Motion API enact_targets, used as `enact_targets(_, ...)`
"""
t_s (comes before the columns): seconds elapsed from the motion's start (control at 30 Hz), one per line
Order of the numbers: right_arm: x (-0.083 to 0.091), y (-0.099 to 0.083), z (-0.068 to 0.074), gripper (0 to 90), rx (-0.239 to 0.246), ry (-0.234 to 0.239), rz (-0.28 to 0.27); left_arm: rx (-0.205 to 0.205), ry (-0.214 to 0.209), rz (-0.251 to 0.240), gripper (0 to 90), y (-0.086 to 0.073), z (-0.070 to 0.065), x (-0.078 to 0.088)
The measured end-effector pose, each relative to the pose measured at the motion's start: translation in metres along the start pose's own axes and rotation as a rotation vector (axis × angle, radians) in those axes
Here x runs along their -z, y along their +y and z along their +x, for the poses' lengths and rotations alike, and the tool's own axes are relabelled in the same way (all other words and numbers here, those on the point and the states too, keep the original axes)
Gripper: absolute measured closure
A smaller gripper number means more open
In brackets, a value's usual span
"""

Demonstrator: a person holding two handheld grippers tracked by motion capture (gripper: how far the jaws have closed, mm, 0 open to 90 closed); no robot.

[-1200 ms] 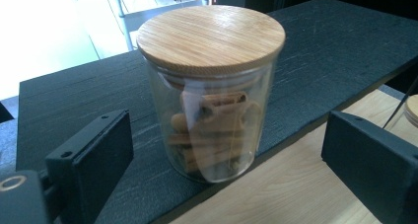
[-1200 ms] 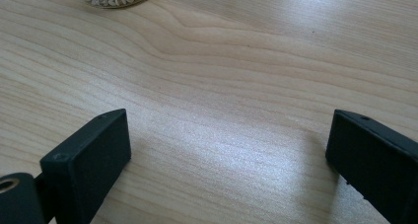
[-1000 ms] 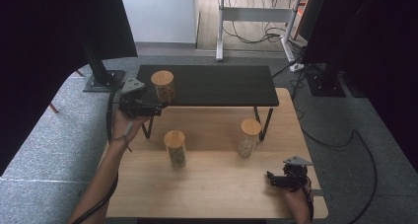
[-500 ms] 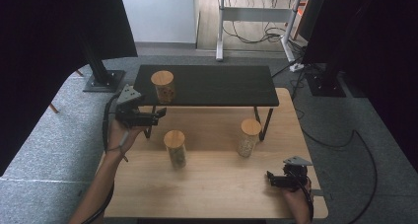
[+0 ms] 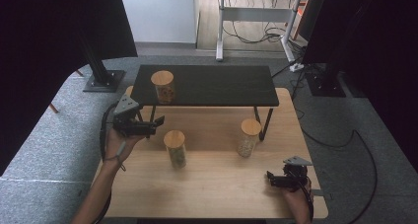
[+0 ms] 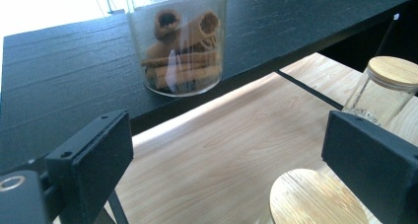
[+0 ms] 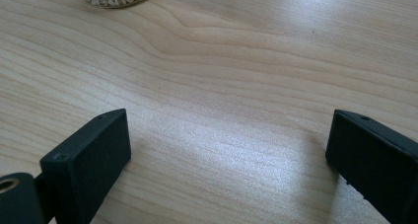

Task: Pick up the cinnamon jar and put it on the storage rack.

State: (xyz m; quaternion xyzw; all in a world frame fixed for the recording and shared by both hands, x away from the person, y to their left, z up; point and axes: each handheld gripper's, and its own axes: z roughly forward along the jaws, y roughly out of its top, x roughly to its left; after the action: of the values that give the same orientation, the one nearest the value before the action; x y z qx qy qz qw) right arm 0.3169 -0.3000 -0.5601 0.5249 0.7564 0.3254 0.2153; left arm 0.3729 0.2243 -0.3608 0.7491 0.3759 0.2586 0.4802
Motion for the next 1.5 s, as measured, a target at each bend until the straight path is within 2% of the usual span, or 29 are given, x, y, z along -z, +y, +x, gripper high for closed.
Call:
enact_targets(0.47,0.000,0.000,0.000,3.1,0.000,0.000,0.000,0.010,-0.013,-0.003,5.0,-0.026,-0.008,0.015)
enact_targets(0.7,0.000,0.000,0.000,3.1,0.001,0.000,-0.001,0.006,-0.005,-0.001,5.0,-0.038,-0.012,0.021)
enact_targets(0.97,0.000,0.000,0.000,3.1,0.001,0.000,-0.002,0.008,0.006,0.005,5.0,-0.053,-0.015,0.024)
enact_targets(1.1,0.000,0.000,0.000,3.1,0.001,0.000,-0.002,0.007,-0.007,-0.005,4.9,-0.061,-0.014,0.026)
enact_targets(1.3,0.000,0.000,0.000,3.1,0.001,0.000,-0.001,0.007,-0.001,0.007,4.8,-0.071,-0.015,0.027)
enact_targets(1.5,0.000,0.000,0.000,3.1,0.001,0.000,-0.001,0.005,-0.012,0.010,4.4,-0.081,-0.018,0.028)
